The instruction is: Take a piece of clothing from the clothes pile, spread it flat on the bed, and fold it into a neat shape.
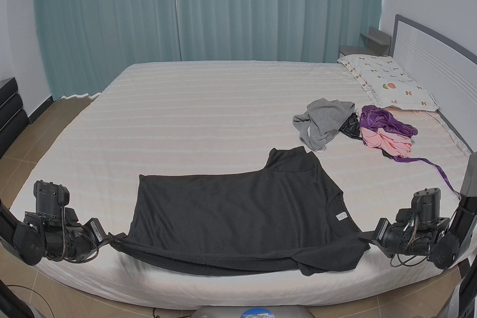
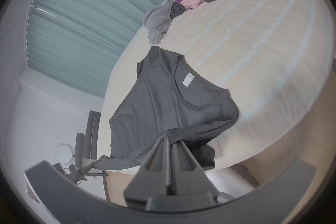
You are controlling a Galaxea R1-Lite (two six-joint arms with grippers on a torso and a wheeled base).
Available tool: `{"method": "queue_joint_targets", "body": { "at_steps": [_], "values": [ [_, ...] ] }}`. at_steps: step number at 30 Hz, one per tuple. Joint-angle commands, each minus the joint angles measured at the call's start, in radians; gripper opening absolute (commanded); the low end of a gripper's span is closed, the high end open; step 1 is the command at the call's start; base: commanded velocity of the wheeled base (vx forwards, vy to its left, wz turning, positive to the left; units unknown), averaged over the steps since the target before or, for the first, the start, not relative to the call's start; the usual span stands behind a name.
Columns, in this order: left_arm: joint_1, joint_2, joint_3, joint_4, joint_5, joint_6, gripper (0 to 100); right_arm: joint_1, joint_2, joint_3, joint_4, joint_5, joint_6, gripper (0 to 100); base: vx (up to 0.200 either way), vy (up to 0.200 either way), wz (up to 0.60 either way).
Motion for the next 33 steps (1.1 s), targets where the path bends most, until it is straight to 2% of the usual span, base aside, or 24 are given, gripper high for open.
{"method": "queue_joint_targets", "body": {
  "at_steps": [1, 11, 21, 28, 30, 33],
  "values": [
    [0.008, -0.005, -0.001, -0.002, -0.001, -0.002, 0, -0.051, -0.118, 0.026, 0.006, 0.036, 0.001, 0, 0.000, 0.000, 0.00],
    [0.006, -0.014, -0.008, -0.037, -0.005, -0.003, 0, -0.130, -0.230, 0.021, -0.003, 0.068, 0.001, 0, 0.000, 0.000, 0.00],
    [0.005, -0.016, -0.014, -0.135, -0.014, -0.052, 0, -0.133, -0.209, 0.032, 0.007, 0.073, -0.011, 0, 0.000, 0.000, 0.00],
    [0.005, -0.018, 0.009, -0.135, -0.014, -0.045, 0, -0.137, -0.214, 0.052, 0.009, 0.084, -0.021, 0, 0.000, 0.000, 0.00],
    [0.002, -0.018, 0.045, -0.134, -0.012, -0.025, 0, -0.137, -0.206, 0.090, 0.009, 0.084, -0.077, 0, 0.000, 0.000, 0.00],
    [0.000, -0.021, 0.069, -0.134, -0.012, -0.006, 0, -0.139, -0.215, 0.107, 0.009, 0.084, -0.088, 0, 0.000, 0.000, 0.00]
  ]
}}
